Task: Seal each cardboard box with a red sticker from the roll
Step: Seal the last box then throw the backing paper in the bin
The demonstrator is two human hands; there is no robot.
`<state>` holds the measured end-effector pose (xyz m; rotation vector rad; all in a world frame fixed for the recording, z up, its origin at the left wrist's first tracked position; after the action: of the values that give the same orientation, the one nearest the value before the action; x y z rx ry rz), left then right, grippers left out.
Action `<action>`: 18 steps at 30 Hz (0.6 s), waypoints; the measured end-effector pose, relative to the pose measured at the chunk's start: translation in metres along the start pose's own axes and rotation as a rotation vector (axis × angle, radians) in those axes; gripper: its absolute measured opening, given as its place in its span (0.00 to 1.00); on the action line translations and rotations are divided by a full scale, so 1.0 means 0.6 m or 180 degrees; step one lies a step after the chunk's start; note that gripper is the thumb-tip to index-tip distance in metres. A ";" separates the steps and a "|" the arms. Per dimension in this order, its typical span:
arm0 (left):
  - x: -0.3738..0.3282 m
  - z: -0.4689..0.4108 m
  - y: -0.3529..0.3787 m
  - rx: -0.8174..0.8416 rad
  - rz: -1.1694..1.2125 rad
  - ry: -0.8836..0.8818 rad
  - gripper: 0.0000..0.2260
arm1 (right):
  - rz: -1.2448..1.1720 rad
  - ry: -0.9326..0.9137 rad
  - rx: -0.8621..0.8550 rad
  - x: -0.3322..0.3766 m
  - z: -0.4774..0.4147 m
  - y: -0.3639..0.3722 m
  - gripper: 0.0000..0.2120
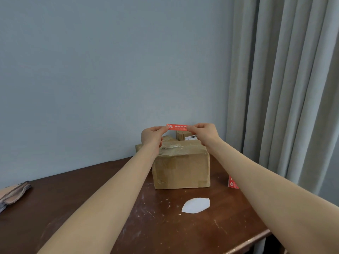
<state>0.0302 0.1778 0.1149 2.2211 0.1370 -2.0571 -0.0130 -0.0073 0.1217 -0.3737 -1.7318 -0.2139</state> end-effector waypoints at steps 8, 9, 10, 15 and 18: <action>0.008 -0.010 -0.027 -0.0070 0.0219 -0.0145 0.17 | 0.0019 -0.0056 -0.0082 -0.004 -0.004 -0.009 0.10; 0.007 -0.009 -0.026 0.0012 0.0135 -0.0138 0.15 | 0.0006 -0.0030 -0.0053 -0.006 -0.005 -0.011 0.08; 0.006 -0.007 -0.024 0.0076 0.0056 -0.0134 0.15 | -0.0011 -0.0009 -0.0023 -0.008 -0.004 -0.011 0.07; 0.000 -0.003 -0.008 0.0241 -0.0089 -0.0111 0.13 | 0.0026 0.0003 0.0042 -0.011 -0.003 -0.005 0.09; 0.000 -0.004 -0.002 0.0285 -0.0179 -0.0092 0.13 | 0.0043 0.0024 0.0086 -0.010 -0.001 -0.006 0.10</action>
<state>0.0323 0.1794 0.1150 2.2625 0.1079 -2.1643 -0.0128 -0.0119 0.1162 -0.3642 -1.7226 -0.1820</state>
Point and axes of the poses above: each hand's wrist, its own z-axis away from the middle knuckle, its own y-axis out of the palm, x = y × z, the point moved 6 cm from there along -z, towards the middle knuckle, and after that the axes turned 4 degrees about -z, right-handed, at the moved point
